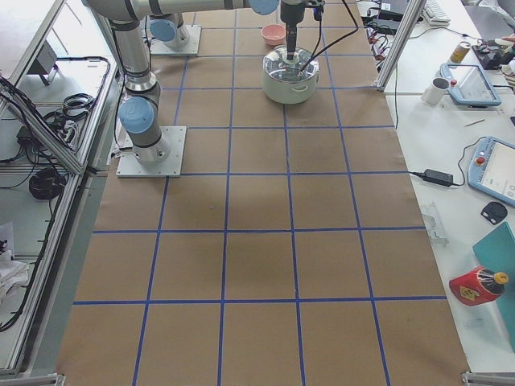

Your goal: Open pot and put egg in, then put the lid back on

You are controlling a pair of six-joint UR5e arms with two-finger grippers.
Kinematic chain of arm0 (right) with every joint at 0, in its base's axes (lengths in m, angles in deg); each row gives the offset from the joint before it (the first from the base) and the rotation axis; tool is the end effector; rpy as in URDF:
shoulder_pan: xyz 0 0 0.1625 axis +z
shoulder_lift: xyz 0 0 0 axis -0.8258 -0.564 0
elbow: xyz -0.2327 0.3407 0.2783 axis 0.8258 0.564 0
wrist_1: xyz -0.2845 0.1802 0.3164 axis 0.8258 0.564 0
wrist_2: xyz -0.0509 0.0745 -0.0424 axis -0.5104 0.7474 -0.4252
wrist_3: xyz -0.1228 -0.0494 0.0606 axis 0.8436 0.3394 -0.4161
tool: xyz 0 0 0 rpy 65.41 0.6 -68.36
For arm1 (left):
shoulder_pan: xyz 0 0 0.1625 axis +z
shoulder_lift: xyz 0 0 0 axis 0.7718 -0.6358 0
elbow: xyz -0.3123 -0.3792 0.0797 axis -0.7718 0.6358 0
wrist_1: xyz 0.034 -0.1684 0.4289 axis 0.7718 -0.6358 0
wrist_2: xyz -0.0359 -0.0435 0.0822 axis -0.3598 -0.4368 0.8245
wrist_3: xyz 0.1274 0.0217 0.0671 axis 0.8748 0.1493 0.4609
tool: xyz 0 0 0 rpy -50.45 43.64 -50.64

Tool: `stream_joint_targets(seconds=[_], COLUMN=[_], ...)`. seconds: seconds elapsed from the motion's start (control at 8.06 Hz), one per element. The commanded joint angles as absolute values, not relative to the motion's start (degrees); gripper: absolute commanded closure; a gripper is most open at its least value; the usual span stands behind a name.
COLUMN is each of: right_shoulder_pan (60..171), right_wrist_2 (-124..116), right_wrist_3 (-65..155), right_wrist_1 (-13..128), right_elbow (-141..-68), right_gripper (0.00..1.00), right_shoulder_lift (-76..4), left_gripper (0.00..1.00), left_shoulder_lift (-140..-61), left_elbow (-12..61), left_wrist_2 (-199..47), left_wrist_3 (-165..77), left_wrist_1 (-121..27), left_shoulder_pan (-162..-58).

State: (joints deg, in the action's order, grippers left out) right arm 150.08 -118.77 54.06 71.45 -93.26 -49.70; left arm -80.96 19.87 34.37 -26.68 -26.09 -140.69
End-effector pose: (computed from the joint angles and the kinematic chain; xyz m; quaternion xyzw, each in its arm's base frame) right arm 0.1758 -0.5915 0.5327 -0.0264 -0.9993 0.0249 0.0097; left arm -0.1378 -0.5361 0.5363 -0.0243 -0.9994 -0.0212 0.0101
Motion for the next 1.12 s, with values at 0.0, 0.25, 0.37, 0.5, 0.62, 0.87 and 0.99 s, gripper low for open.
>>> stream_joint_targets(seconds=[0.0,0.25,0.37,0.5,0.62,0.87,0.99], right_shoulder_pan=[144.5,142.9,142.9,142.9,142.9,142.9,142.9], right_wrist_2=[-118.5,-118.8,-118.7,-118.7,-118.6,-118.7,-118.5], right_wrist_3=[62.8,63.0,63.0,62.9,62.9,62.9,63.0], right_wrist_1=[67.1,67.2,67.2,67.2,67.2,67.2,67.2], right_elbow=[-93.3,-93.4,-93.4,-93.5,-93.8,-94.1,-94.1], right_gripper=[0.0,0.0,0.0,0.0,0.0,0.0,0.0], right_shoulder_lift=[-52.5,-52.5,-52.5,-52.5,-52.5,-52.6,-52.6], left_gripper=[0.0,0.0,0.0,0.0,0.0,0.0,0.0], left_shoulder_lift=[-81.0,-81.0,-81.0,-81.0,-81.0,-81.0,-81.0], left_elbow=[19.9,19.9,19.9,19.9,19.9,19.9,19.9], left_wrist_2=[34.4,34.4,34.3,34.3,34.3,34.3,34.3], left_wrist_3=[-26.7,-26.7,-26.7,-26.7,-26.7,-26.7,-26.7], left_wrist_1=[-26.1,-26.1,-26.1,-26.1,-26.1,-26.1,-26.1], left_shoulder_pan=[-140.7,-140.7,-140.6,-140.7,-140.7,-140.7,-140.7])
